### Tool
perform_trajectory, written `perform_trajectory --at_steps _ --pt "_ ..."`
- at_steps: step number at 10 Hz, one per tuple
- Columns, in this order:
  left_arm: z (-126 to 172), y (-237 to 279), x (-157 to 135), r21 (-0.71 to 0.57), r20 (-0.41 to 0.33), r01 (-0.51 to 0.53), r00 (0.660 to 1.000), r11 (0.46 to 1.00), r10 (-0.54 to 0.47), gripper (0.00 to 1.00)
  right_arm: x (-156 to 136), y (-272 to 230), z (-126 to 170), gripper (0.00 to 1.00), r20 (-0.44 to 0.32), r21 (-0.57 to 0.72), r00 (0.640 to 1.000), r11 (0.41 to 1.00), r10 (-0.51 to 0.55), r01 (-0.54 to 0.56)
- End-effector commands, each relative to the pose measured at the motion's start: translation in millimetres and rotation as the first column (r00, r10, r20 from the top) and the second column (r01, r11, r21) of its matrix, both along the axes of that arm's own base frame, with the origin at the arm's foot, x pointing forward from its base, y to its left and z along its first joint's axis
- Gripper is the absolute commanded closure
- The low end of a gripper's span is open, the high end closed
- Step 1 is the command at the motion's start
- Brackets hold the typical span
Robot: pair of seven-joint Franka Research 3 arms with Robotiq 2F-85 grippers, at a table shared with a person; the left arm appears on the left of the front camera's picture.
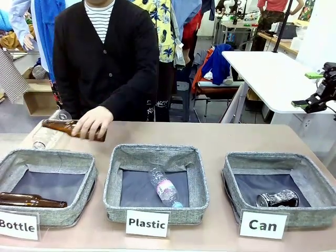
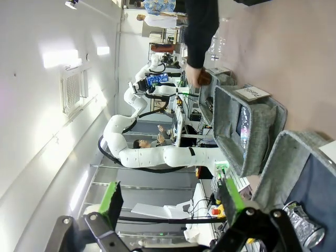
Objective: Sort the can waste into the basket.
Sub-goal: Pick up the can waste from the table and place it in the right Fabric basket.
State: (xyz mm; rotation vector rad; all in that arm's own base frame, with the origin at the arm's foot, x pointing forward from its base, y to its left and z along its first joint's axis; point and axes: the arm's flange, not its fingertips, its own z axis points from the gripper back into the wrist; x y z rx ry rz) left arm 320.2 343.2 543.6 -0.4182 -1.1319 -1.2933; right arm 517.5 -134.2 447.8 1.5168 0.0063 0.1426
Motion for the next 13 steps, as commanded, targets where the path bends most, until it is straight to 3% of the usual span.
perform_trajectory --at_steps 1,4,6,7,11,13 --pt "39.2 -7.7 -24.0 0.058 0.081 0.076 0.994 0.995 -0.08 0.56 -0.2 -0.3 0.9 0.0 0.022 -0.003 1.0 1.0 0.013 -0.013" --pt "117.4 63.1 -139.3 0.065 0.297 0.05 0.953 0.997 -0.067 0.56 -0.2 -0.3 0.9 0.0 0.022 -0.003 1.0 1.0 0.013 -0.013" --pt "108.0 93.1 -187.3 0.025 0.368 0.025 0.929 0.999 -0.032 0.56 -0.2 -0.3 0.9 0.0 0.022 -0.003 1.0 1.0 0.013 -0.013" --pt "96.2 98.6 -195.0 0.001 0.385 0.026 0.922 1.0 -0.024 0.56 -0.2 -0.3 0.9 0.0 0.022 -0.003 1.0 1.0 0.013 -0.013" --pt "75.7 94.3 -183.1 -0.033 0.317 -0.014 0.948 0.999 0.023 0.56 -0.2 -0.3 0.9 0.0 0.022 -0.003 1.0 1.0 0.013 -0.013" --pt "81.2 62.6 -148.6 -0.067 0.241 -0.012 0.97 0.998 0.028 0.56 -0.2 -0.3 0.9 0.0 0.022 -0.003 1.0 1.0 0.013 -0.013"
